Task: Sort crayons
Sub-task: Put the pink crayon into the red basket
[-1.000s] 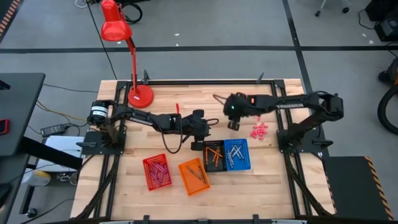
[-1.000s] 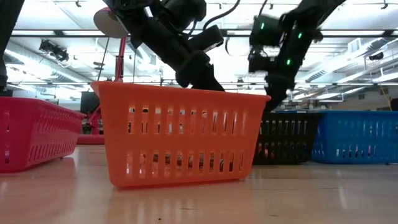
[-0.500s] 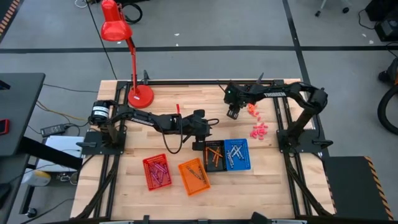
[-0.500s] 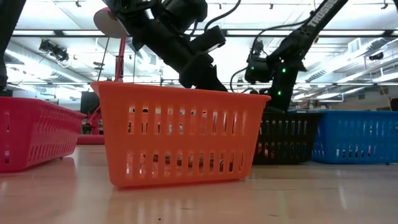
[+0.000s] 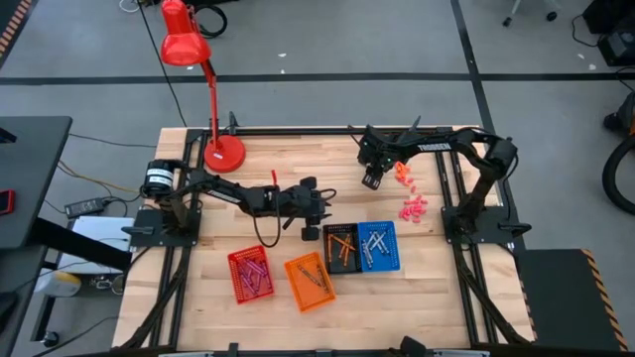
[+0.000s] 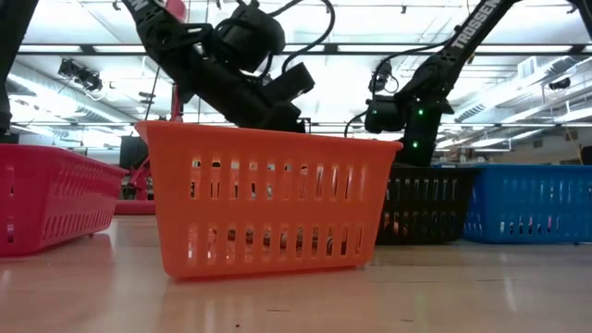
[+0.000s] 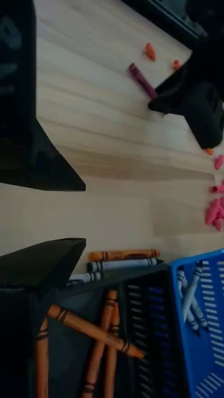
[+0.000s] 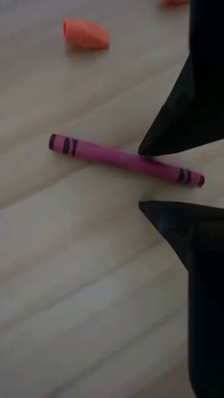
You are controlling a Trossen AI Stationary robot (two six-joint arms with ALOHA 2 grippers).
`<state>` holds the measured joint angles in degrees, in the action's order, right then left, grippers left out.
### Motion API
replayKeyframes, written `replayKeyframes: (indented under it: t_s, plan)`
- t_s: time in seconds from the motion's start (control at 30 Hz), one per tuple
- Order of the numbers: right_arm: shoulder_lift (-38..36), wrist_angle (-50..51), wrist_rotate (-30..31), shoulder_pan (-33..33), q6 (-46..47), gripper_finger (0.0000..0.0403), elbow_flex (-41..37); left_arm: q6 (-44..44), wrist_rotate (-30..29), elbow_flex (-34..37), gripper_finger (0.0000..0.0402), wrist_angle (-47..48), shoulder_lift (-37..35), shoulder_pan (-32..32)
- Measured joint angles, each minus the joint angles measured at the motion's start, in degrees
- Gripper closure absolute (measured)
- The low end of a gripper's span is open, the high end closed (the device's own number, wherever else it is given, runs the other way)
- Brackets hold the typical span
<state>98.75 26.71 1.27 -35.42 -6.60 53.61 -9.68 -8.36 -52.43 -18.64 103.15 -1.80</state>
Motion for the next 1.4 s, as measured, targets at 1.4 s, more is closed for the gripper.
replayKeyframes:
  t_s: [1.4]
  plan:
    - [-1.3, 18.8, -4.0, 22.2, -2.5, 0.0379, 15.3, 4.6, -1.5, 0.2, 0.0249, -1.3, 0.0, -1.0]
